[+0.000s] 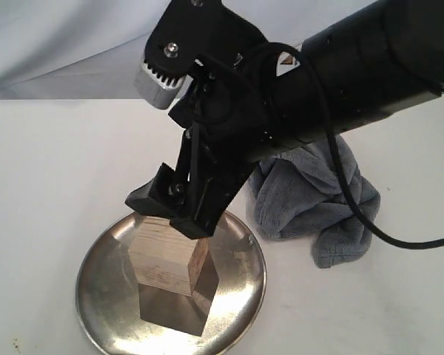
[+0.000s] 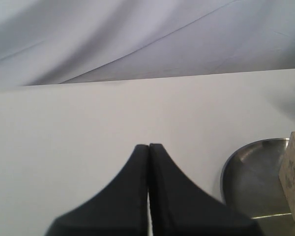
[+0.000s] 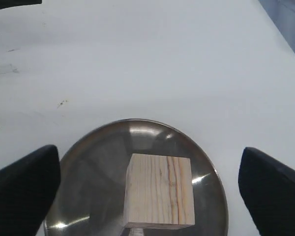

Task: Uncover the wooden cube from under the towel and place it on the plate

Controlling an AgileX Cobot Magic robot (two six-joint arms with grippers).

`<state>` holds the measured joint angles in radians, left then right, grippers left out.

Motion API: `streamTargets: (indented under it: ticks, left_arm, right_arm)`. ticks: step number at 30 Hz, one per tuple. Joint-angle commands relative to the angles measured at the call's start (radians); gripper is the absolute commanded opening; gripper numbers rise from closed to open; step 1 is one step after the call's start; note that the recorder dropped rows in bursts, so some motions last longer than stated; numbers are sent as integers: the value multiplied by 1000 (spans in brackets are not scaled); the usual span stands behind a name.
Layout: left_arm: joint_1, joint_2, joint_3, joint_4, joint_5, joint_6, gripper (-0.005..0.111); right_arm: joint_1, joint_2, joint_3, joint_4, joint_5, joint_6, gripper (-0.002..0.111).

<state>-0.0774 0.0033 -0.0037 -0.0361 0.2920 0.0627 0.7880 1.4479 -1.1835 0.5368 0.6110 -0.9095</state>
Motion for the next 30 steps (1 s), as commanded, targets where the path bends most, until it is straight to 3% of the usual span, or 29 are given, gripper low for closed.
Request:
streamTargets:
  ticks: [1,10,14,18,30]
  left_arm:
    - [-3,-3,4,-6,-8,-2,0]
    - [-3,-3,4,-6,-8,-2,0]
    - [-3,-3,4,-6,-8,-2,0]
    - [-3,-3,4,-6,-8,-2,0]
    - [-3,-3,4,-6,-8,-2,0]
  right_arm:
    - [3,-14,-6,-13,42,5,90]
    - [3,-14,-6,-108,147,69,90]
    - [1,-14,-6,-143,190,90,103]
    - [1,-14,-6,-193,250,134,105]
    - [1,-12,-4,-508,560,476,105]
